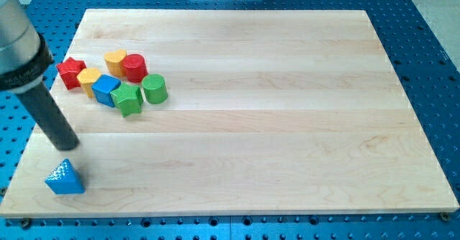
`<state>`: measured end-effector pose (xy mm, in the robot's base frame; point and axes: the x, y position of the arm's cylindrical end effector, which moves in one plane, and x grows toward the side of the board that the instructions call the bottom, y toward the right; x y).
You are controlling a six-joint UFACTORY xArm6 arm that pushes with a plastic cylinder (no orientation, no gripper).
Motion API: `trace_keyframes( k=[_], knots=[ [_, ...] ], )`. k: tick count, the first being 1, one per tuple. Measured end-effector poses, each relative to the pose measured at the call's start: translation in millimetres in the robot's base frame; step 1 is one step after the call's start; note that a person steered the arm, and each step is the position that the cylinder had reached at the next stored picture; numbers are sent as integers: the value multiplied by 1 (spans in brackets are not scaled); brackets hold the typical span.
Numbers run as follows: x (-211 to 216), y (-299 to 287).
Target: Push the red circle into the red star
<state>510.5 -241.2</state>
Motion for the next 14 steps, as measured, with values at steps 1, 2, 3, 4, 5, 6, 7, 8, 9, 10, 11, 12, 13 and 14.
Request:
trace_keyframes(
  k=[1, 2, 3, 4, 5, 6, 7, 8, 9, 10, 11, 12, 13, 14],
  knots=[
    [-17, -5],
    [-47, -11],
    [-68, -6],
    [-97, 2],
    [-118, 39],
    [-164, 105],
    [-185, 126],
    [-175, 130],
    [-172, 147],
    [-177, 240],
    [-147, 241],
    [-144, 177],
    [-144, 115],
    [-144, 69]
  ],
)
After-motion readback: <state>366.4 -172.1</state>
